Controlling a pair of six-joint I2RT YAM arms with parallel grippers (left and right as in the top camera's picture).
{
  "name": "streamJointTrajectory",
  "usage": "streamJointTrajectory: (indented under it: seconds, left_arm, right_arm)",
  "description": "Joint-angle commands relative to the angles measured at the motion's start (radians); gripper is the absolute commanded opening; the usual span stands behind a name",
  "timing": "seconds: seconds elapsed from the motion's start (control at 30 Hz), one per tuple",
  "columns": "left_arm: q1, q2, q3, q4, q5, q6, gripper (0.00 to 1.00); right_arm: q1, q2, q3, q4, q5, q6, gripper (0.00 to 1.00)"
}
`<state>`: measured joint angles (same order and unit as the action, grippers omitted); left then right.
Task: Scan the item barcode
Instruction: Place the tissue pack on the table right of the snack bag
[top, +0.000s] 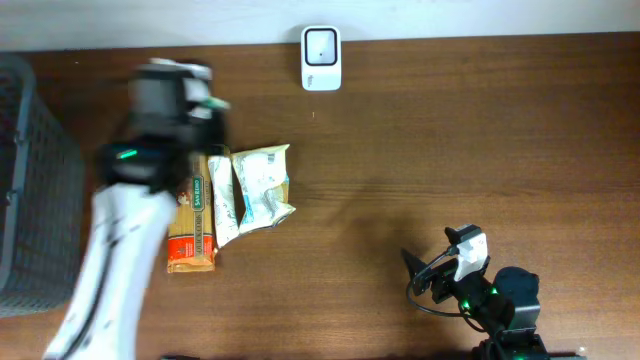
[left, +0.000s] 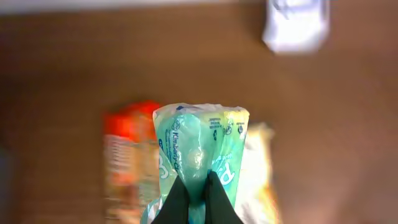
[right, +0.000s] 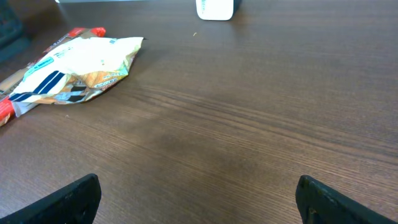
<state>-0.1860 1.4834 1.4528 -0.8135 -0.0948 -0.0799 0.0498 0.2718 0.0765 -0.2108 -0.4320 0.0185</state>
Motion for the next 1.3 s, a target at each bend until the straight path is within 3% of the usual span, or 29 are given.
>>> streamJointTrajectory:
  seconds: [0.0,0.2,0.47,0.53,0.63,0.8,0.9,0.97,1.1,1.2,1.27]
  left_arm:
    - [-0.169,0.180,-0.003,-0.029,0.001,-0.065,0.00]
    - [-0.338,0.428,-0.003,0.029,0.001,-0.219,0.00]
    - [-0.450,0.549,-0.003,0.066,-0.006,-0.223,0.02]
    - [-0.451,0.549,-0.003,0.074,-0.005,-0.223,0.09]
    - [-0.469,0.549,-0.003,0.109,0.008,-0.223,0.35]
    - [-0.502,0.549,-0.003,0.164,0.050,-0.223,0.39]
    - [-0.503,0.549,-0.003,0.198,0.050,-0.223,0.55]
    - [-0.503,0.549,-0.003,0.213,0.051,-0.223,0.73]
    - [-0.492,0.543,0.019,0.206,-0.048,-0.218,0.82]
    - [-0.406,0.475,0.140,0.063,-0.085,-0.093,0.91]
    - [-0.283,0.396,0.249,-0.062,-0.034,0.071,0.95]
  right_arm:
    - [-0.005,-0.003,0.000,-0.003,-0.002,-0.003,0.98]
    - [-0.005,-0.003,0.000,-0.003,-0.001,-0.003,0.98]
    - [-0.005,-0.003,0.000,-0.003,-0.001,-0.003,0.98]
    - [-0.005,-0.003,0.000,-0.003,-0.001,-0.003,0.98]
    - [-0.005,-0.003,0.000,-0.003,-0.001,-0.003,0.98]
    - [-0.005,-0.003,0.000,-0.003,-0.001,-0.003,0.98]
    - [-0.005,-0.003,0.000,-0.003,-0.001,-0.003,0.98]
    - [-0.005,-0.003,0.000,-0.003,-0.001,-0.003,0.98]
    - [-0.005,-0.003,0.000,-0.003,-0.002,-0.003,0.98]
    - [-0.005,-0.003,0.000,-0.003,-0.002,-0.003,0.98]
    - [-0.005,-0.003,0.000,-0.003,-0.002,-0.003,0.98]
